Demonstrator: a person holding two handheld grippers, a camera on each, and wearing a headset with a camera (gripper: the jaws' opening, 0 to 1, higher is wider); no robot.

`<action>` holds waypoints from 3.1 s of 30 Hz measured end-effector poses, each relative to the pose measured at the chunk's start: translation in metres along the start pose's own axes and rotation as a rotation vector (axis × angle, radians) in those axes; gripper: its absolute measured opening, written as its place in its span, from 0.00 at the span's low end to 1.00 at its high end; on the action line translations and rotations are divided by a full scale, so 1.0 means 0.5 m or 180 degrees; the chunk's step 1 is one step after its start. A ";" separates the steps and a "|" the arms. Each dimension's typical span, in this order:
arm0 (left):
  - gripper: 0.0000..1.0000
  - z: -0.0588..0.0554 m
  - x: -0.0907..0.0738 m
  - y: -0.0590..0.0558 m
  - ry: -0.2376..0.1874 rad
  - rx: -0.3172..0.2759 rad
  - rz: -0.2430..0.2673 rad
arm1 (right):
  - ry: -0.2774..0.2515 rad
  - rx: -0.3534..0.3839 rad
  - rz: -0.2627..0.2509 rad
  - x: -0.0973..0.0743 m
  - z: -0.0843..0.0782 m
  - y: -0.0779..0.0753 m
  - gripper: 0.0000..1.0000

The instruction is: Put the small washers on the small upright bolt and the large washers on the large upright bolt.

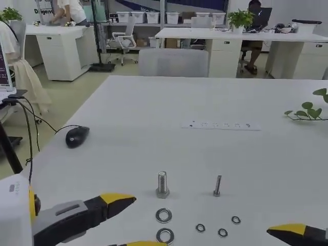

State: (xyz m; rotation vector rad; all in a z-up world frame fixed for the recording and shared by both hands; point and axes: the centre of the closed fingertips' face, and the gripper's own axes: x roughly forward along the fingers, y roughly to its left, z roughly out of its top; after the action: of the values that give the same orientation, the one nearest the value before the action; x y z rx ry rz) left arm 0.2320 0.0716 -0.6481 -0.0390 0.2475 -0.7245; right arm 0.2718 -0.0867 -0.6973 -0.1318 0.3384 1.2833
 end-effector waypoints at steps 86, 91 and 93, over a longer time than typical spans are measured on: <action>0.50 -0.022 0.026 0.046 0.0031 0.0048 0.0122 | 0.3014 -0.2412 0.1723 0.199 -0.206 -0.056 0.23; 0.50 -0.022 0.027 0.046 0.0021 0.0048 0.0130 | 0.2973 -0.2323 0.1734 0.201 -0.205 -0.055 0.21; 0.50 -0.023 0.027 0.044 0.0022 0.0051 0.0132 | 0.2975 -0.2311 0.1744 0.200 -0.206 -0.054 0.20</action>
State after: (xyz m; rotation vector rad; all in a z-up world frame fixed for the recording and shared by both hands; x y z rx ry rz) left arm 0.2535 0.0797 -0.6647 -0.0161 0.2482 -0.6854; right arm 0.3038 -0.0319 -0.8288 -1.3584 0.7161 1.7837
